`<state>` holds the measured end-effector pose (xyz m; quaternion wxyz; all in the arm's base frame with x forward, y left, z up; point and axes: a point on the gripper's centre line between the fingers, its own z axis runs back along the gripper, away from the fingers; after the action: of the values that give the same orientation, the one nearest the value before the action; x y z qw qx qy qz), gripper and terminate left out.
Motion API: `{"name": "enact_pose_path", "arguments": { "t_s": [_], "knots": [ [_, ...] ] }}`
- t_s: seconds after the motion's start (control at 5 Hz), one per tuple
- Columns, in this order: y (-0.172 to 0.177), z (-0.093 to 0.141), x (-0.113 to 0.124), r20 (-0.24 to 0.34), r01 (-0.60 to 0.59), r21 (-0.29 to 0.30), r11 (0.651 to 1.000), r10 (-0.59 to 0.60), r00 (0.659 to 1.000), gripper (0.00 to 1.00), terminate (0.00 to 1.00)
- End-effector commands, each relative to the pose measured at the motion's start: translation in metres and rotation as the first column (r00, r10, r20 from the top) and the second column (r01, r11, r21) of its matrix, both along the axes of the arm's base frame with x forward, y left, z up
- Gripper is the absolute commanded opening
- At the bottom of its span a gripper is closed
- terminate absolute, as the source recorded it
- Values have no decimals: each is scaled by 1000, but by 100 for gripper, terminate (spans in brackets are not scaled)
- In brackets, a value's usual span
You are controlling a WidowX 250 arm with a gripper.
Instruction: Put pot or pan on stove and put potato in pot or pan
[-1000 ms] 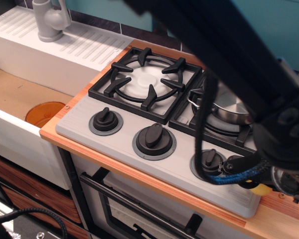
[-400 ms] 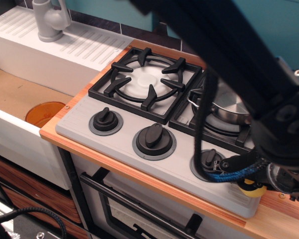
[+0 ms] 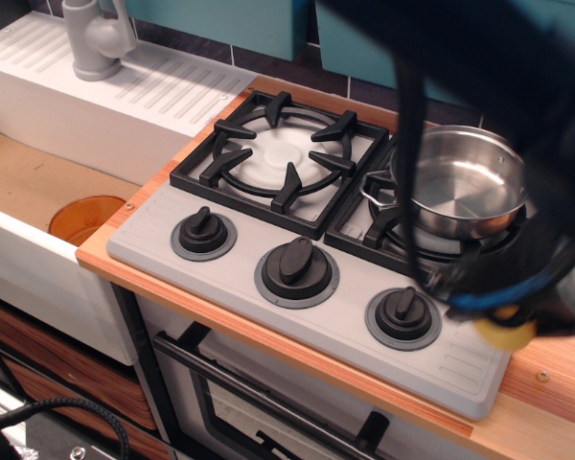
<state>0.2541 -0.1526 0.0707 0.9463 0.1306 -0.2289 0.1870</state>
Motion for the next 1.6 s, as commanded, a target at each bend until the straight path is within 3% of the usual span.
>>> {"name": "enact_pose_path", "arguments": {
  "t_s": [0.0, 0.4, 0.6, 0.8, 1.4],
  "knots": [
    [13, 51, 57, 30, 24, -24, 999, -23, 999, 0, 0],
    [38, 44, 115, 69, 80, -34, 996, -78, 995, 0, 0],
    [43, 37, 125, 81, 89, -59, 994, -84, 993, 0, 0],
    [41, 34, 125, 60, 71, -74, 995, -67, 996, 100, 0],
    [42, 47, 109, 15, 66, -75, 995, -65, 998, 100, 0]
  ]
}}
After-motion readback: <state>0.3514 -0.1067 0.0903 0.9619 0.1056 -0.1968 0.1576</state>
